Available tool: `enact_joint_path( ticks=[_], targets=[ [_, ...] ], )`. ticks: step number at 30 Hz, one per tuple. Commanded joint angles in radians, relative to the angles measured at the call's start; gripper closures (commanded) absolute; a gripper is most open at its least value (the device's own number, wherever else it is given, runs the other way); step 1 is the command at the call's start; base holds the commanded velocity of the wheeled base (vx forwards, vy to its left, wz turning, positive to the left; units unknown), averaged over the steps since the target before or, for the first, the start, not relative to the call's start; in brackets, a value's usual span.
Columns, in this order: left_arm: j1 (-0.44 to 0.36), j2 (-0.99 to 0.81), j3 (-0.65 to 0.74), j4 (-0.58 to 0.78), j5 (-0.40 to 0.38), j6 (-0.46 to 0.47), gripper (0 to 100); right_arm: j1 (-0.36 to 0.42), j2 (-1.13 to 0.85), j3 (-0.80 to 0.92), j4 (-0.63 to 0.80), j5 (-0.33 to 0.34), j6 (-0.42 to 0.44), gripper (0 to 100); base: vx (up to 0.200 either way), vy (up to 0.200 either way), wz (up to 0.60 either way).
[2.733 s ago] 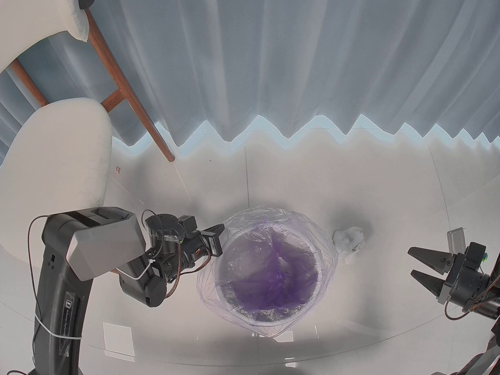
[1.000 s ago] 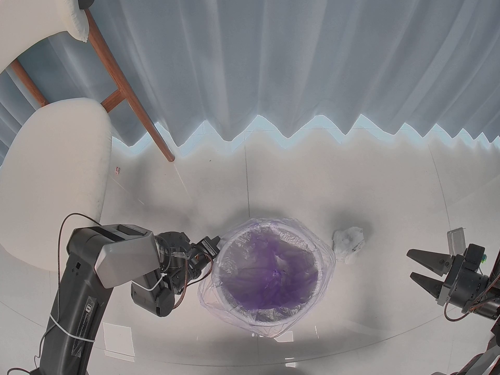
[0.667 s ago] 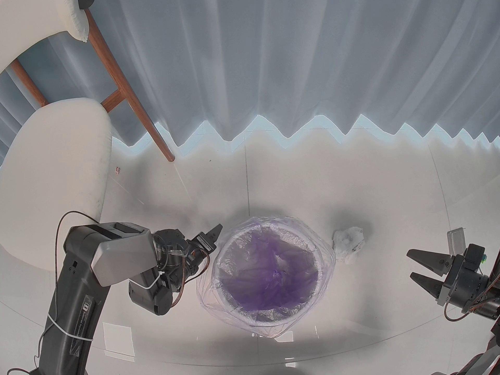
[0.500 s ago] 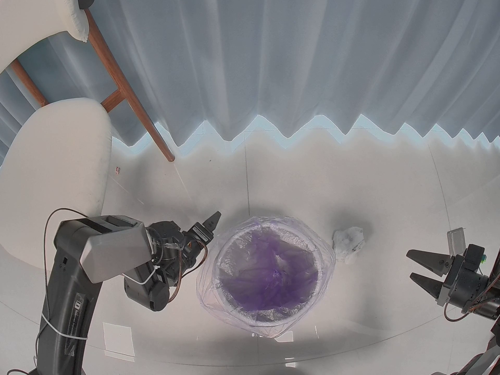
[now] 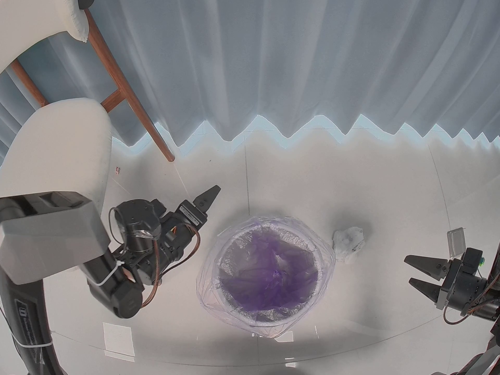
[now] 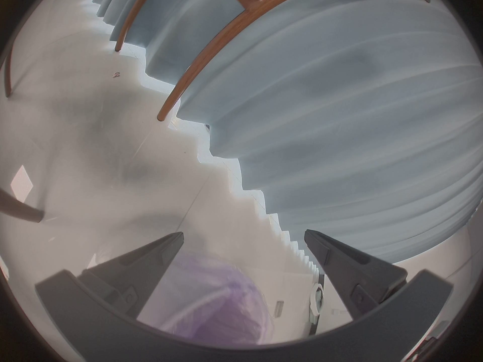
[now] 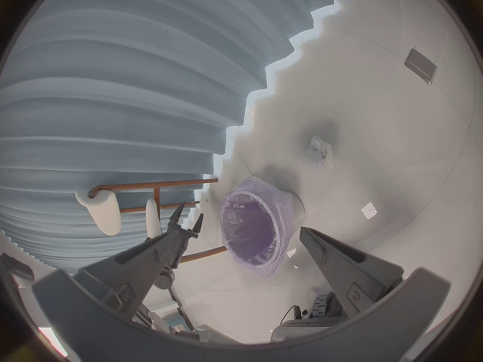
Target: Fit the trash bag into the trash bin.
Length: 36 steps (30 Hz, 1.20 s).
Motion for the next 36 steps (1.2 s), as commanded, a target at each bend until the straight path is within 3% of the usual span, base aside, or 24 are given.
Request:
enact_joint_path(
  ticks=[1,4,7,15,22,27,36],
  targets=[
    [-0.018,-0.264,0.272,0.001,-0.068,-0.059,0,0.001,-0.001,0.013,0.009,-0.001,0.001,0,-0.2,0.0,0.0],
    [-0.033,-0.334,0.384,0.001,-0.102,-0.106,0,0.001,-0.001,0.015,0.033,-0.001,-0.001,0,-0.2,0.0,0.0],
    [-0.037,-0.338,0.45,0.0,-0.114,-0.096,0,0.001,-0.004,0.015,0.05,-0.001,-0.001,0,-0.2,0.0,0.0],
    [-0.053,-0.336,0.508,0.0,-0.117,-0.096,0,0.001,-0.005,0.015,0.062,-0.002,-0.002,0,-0.2,0.0,0.0],
    [-0.122,-0.239,0.582,0.0,-0.1,-0.094,0,0.001,-0.011,0.015,0.064,-0.004,-0.001,0,-0.2,0.0,0.0],
    [-0.079,-0.141,0.531,0.0,-0.079,-0.097,0,0.001,-0.037,0.015,0.067,-0.004,0.001,0,0.0,0.0,0.0],
    [-0.07,0.001,0.365,0.0,-0.076,-0.079,0,0.001,-0.068,0.015,0.115,-0.004,0.001,0,0.0,0.0,0.0]
  ],
)
